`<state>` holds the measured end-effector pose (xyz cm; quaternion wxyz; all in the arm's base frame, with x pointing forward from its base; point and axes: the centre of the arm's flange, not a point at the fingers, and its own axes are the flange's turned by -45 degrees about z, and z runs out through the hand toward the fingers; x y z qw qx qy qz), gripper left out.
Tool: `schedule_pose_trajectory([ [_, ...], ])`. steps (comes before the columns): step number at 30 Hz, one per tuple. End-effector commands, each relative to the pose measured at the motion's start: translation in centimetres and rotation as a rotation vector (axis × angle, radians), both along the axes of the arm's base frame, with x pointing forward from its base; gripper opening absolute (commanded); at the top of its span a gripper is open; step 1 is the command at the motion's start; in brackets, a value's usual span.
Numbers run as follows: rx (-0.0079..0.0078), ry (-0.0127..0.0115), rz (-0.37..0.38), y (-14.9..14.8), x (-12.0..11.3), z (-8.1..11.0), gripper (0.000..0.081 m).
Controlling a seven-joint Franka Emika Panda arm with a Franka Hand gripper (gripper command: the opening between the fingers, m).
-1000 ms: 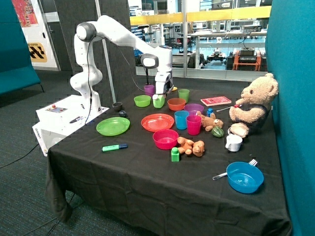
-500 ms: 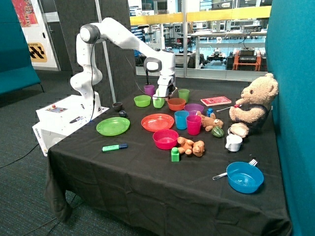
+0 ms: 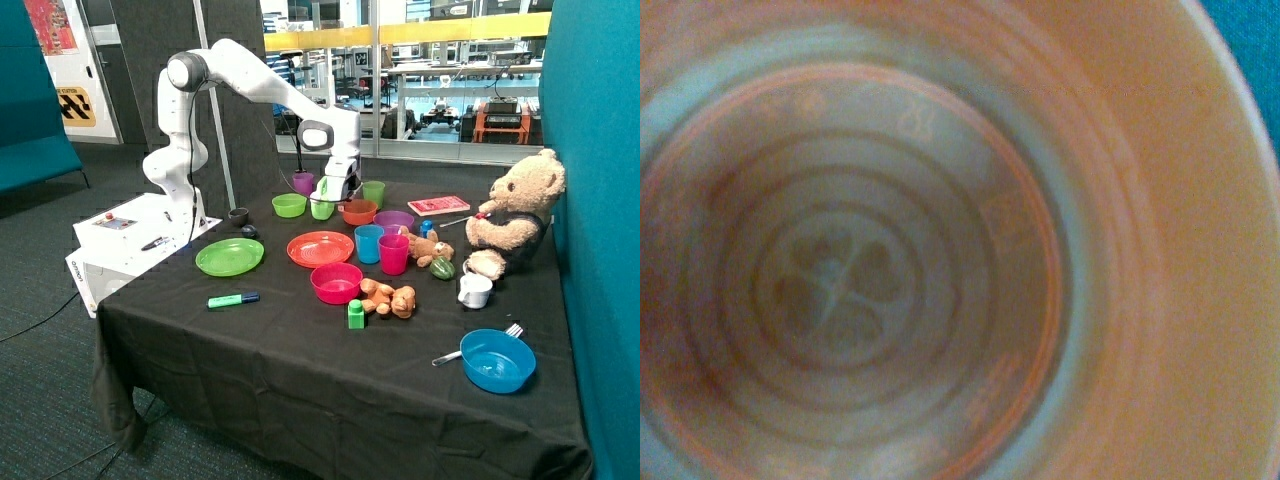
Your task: Place the bowls on the appropriate plate
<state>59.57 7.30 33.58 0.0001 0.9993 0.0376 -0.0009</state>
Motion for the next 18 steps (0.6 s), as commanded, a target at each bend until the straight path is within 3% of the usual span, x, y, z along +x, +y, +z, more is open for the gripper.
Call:
schedule_pose_trajectory([
  [1, 0.0002, -0.0018, -0.009, -0.4, 0.5, -1.1, 0.0654],
  [18, 0.0002, -0.0018, -0.014, 0.4, 1.4, -3.5, 0.0602],
])
